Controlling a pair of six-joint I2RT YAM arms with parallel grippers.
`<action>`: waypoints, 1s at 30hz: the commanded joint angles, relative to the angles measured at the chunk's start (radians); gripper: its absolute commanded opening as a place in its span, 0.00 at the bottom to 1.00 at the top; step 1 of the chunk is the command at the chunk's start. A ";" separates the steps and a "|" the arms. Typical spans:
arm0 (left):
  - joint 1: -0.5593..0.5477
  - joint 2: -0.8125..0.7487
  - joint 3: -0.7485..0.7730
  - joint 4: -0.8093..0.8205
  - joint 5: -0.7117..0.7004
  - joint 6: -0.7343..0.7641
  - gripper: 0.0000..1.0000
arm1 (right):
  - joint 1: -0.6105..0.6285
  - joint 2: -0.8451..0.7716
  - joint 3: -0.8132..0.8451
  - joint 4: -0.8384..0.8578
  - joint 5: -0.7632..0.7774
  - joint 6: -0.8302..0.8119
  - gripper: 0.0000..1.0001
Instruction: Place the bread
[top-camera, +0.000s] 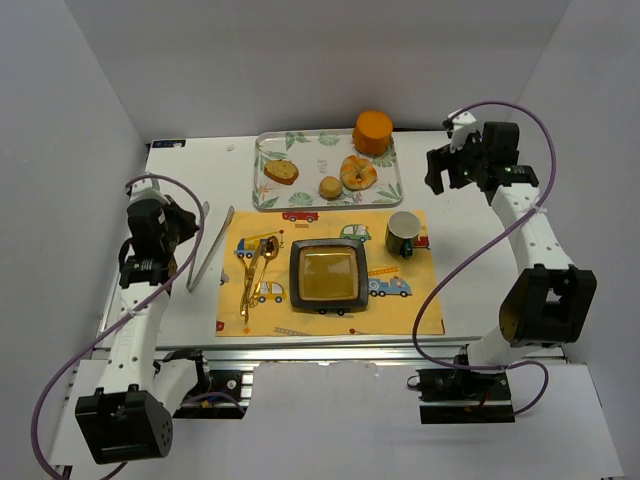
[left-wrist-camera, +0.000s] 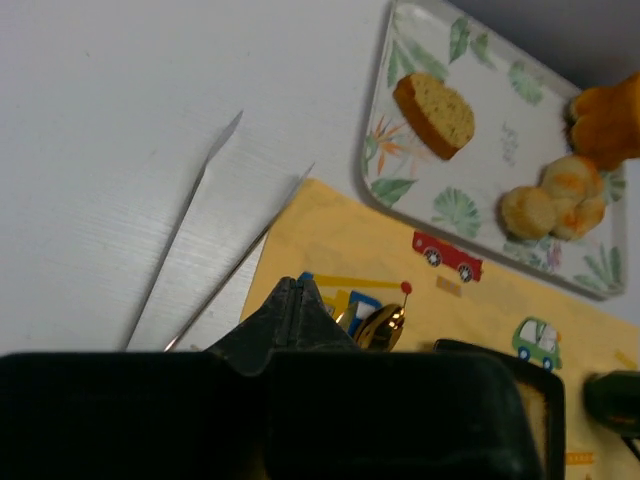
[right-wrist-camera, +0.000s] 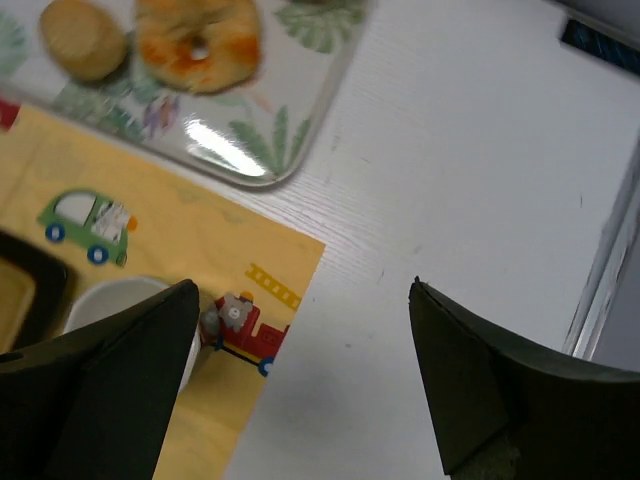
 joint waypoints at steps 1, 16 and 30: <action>0.002 0.038 0.061 -0.117 0.062 0.054 0.00 | 0.032 -0.091 -0.044 -0.089 -0.395 -0.430 0.89; -0.226 0.485 0.210 -0.329 -0.216 0.402 0.81 | 0.193 0.008 -0.073 -0.123 -0.621 -0.363 0.84; -0.096 0.631 0.231 -0.227 -0.115 0.575 0.86 | 0.188 -0.053 -0.185 -0.056 -0.610 -0.363 0.88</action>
